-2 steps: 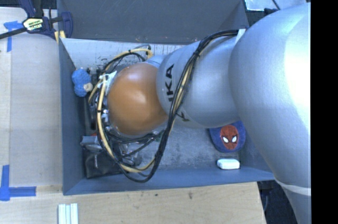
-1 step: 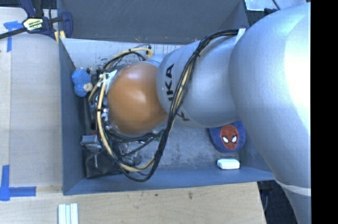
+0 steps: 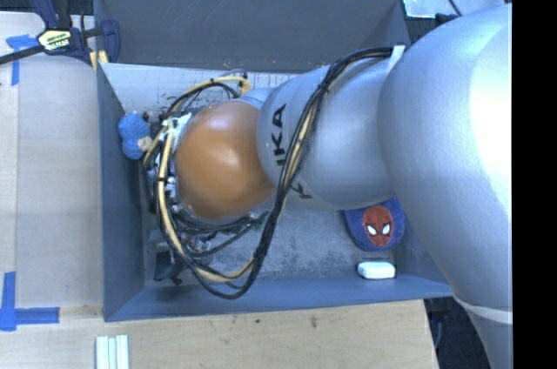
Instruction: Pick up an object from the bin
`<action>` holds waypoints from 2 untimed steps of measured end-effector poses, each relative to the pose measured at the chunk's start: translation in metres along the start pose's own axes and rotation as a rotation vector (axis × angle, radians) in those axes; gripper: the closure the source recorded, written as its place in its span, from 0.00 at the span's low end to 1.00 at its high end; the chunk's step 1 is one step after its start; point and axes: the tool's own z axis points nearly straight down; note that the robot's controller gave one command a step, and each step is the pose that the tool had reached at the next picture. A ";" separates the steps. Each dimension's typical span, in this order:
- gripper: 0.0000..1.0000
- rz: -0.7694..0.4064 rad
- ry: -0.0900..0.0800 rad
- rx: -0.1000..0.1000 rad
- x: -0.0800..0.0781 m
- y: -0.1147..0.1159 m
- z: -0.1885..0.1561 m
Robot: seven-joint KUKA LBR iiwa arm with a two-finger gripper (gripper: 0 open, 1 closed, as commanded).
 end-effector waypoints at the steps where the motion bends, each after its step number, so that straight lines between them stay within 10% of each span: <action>1: 1.00 0.004 0.018 -0.008 -0.001 -0.001 -0.007; 2: 1.00 0.006 0.017 -0.006 -0.004 -0.002 -0.052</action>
Offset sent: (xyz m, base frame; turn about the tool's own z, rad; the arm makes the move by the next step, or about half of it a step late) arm -0.0001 0.0001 0.0055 0.0001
